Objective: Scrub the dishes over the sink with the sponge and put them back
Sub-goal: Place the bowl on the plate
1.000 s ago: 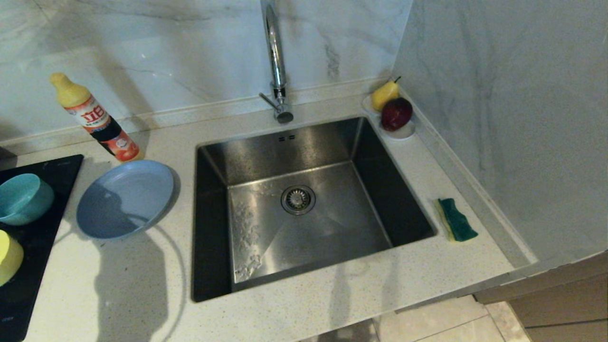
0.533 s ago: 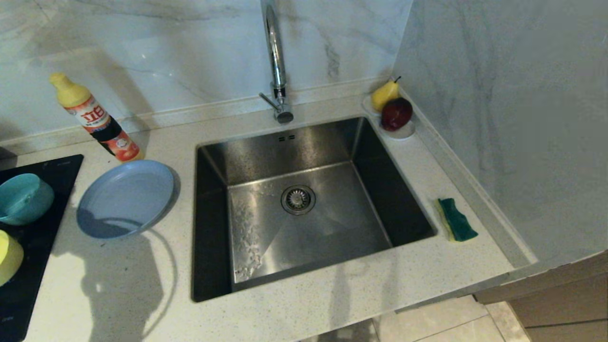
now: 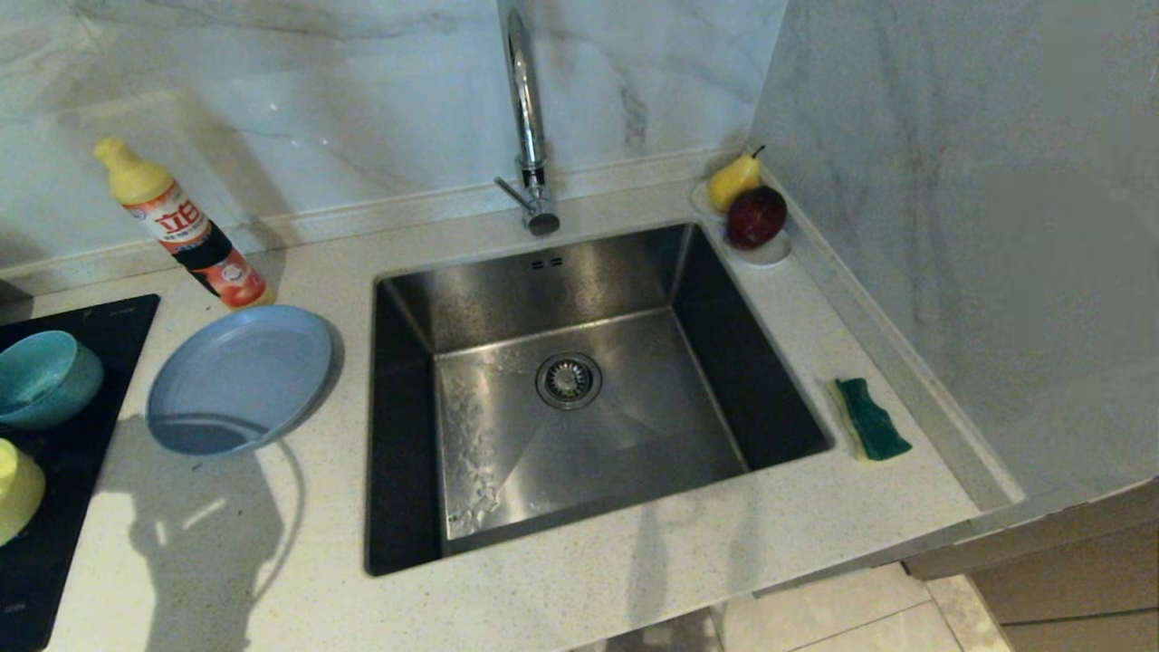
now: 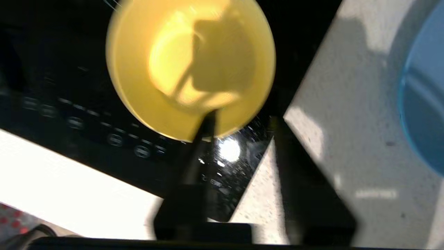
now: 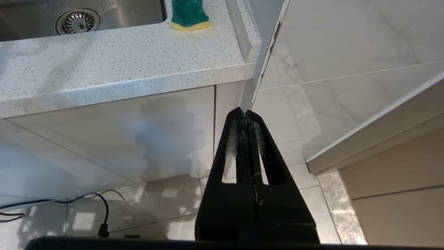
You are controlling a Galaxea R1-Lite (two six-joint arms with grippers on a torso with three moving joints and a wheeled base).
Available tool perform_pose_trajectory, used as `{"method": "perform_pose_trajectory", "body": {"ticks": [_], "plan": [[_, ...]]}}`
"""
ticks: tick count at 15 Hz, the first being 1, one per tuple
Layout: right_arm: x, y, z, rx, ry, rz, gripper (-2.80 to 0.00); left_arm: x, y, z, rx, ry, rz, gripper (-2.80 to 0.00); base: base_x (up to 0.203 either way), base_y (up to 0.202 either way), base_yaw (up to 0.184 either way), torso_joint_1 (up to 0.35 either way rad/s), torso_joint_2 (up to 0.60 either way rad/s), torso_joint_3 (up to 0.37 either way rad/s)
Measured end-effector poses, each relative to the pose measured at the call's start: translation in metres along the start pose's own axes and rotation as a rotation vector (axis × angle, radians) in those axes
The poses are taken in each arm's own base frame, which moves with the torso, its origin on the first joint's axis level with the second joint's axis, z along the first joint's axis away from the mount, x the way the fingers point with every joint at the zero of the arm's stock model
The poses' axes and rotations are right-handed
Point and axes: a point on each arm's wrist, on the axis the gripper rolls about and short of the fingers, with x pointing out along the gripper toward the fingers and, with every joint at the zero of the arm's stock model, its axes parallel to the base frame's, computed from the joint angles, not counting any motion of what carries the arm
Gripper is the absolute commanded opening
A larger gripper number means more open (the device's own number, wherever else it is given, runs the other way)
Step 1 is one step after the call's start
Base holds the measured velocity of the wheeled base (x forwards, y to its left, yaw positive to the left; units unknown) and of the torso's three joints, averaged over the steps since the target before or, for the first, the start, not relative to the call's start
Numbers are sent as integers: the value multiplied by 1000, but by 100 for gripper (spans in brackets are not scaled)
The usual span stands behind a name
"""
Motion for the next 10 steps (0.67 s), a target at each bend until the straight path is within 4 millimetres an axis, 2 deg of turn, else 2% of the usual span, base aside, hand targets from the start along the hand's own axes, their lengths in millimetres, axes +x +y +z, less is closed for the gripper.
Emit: {"method": "perform_pose_trajectory", "body": {"ticks": [4, 10], "plan": [[0, 0, 0, 0, -1, 0, -280, 11, 3, -11, -4, 38, -20, 0, 0, 0, 0, 0, 0, 0], [0, 0, 0, 0, 0, 0, -280, 32, 9, -16, -13, 52, -35, 0, 0, 0, 0, 0, 0, 0]]}}
